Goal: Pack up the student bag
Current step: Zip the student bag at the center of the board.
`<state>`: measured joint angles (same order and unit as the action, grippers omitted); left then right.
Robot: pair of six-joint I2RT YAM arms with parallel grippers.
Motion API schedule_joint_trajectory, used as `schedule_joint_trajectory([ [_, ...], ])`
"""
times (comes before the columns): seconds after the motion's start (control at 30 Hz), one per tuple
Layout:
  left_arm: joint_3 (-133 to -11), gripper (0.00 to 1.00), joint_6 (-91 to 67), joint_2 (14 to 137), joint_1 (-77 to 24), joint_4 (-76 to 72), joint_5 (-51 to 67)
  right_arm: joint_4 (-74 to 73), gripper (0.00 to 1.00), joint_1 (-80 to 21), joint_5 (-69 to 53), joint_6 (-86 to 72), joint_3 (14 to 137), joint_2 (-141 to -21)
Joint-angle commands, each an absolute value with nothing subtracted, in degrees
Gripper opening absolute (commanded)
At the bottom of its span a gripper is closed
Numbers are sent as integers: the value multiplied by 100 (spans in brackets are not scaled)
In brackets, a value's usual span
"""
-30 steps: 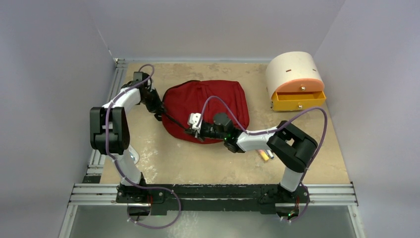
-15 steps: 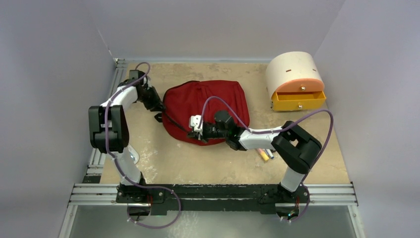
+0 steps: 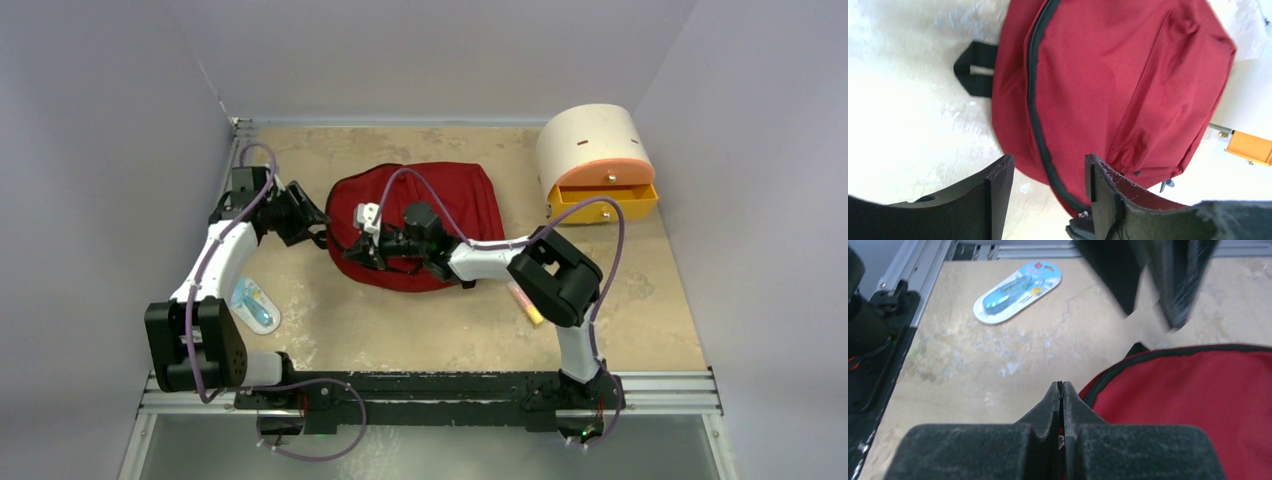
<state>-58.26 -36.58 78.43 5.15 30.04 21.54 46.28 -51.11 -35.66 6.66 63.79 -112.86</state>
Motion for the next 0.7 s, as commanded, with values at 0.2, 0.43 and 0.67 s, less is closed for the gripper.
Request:
schedule_joint_trajectory([
  [0.2, -5160, 53, -4087, 7594, 407, 2845, 2349, 5297, 0, -5159, -3452, 308, 7431, -11641],
  [0.43, -5075, 53, -4450, 7749, 174, 2471, 2342, 5475, 0, -5159, -3581, 386, 7021, -11478],
  [0.67, -5087, 27, -4808, 8121, -359, 2051, 2176, 5451, 0, -5159, -3658, 507, 6820, -11309],
])
